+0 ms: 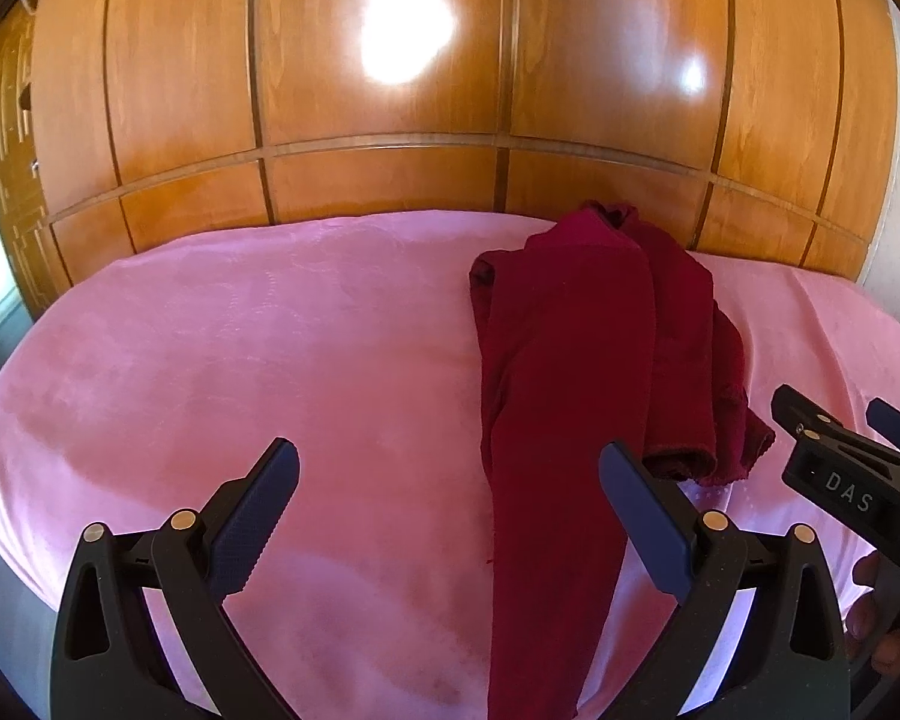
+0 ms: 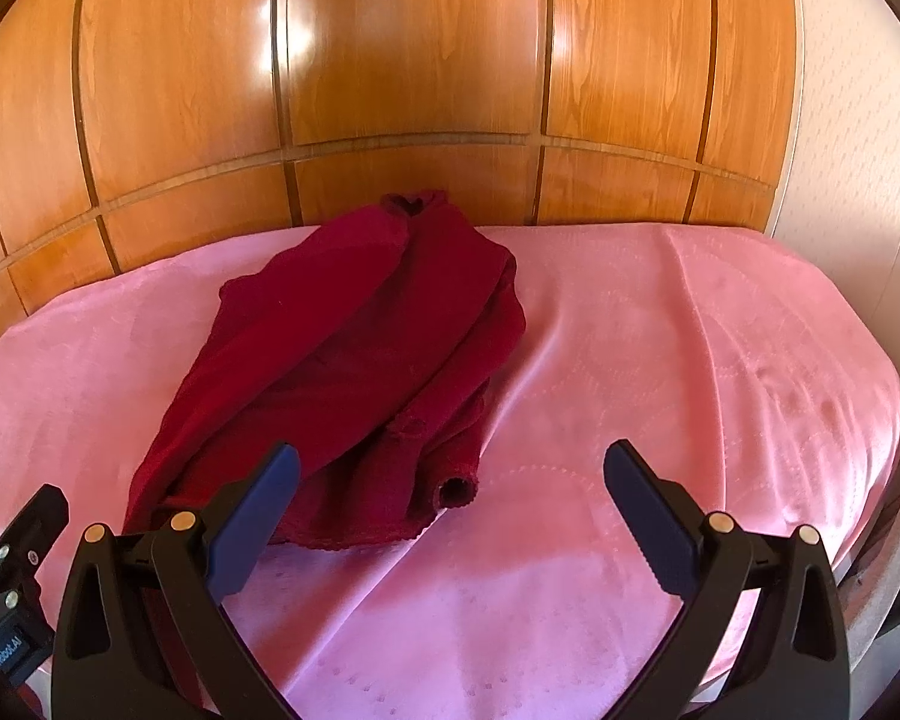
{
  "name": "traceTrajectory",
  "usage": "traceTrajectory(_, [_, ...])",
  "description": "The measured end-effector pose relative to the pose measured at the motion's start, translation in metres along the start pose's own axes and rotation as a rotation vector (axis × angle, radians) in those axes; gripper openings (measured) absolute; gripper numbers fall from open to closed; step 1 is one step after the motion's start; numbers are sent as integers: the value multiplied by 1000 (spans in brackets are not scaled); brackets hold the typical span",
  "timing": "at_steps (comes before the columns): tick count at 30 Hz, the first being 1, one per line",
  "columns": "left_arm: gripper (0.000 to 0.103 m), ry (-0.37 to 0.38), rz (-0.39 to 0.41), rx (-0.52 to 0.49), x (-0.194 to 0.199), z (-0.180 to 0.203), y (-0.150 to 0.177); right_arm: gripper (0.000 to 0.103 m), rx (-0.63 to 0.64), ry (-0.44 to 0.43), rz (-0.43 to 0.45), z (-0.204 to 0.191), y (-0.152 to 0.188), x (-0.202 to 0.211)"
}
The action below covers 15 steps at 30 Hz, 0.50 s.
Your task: Fold small clothes
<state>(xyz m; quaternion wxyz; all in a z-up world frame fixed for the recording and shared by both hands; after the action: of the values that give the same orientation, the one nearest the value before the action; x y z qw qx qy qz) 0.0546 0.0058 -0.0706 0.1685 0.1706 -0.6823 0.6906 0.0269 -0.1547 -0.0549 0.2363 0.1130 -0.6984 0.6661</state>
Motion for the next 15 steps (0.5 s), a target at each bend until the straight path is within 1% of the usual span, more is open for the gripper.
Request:
traceTrajectory(12, [99,10,-32,-15,-8,4,-9,101,-9,-2,-4,4,0,-5])
traceTrajectory(15, [99,18,-27,-17,-7,5,-11,101,-6,-1,3,5,-1,-4])
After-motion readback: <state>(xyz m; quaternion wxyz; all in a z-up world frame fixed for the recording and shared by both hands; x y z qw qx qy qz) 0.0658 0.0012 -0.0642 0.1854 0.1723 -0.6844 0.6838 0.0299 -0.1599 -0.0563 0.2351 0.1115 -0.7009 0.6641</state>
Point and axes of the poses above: each gripper's, at about its wrist camera, not at the fingertips, and x roughly against the way its jaws point, z to its right, y to its underside, the point moved 8 cm from there along -x, roughly the way its jaws point, and after that the axes turned 10 degrees about z, right-handed, at the moved point
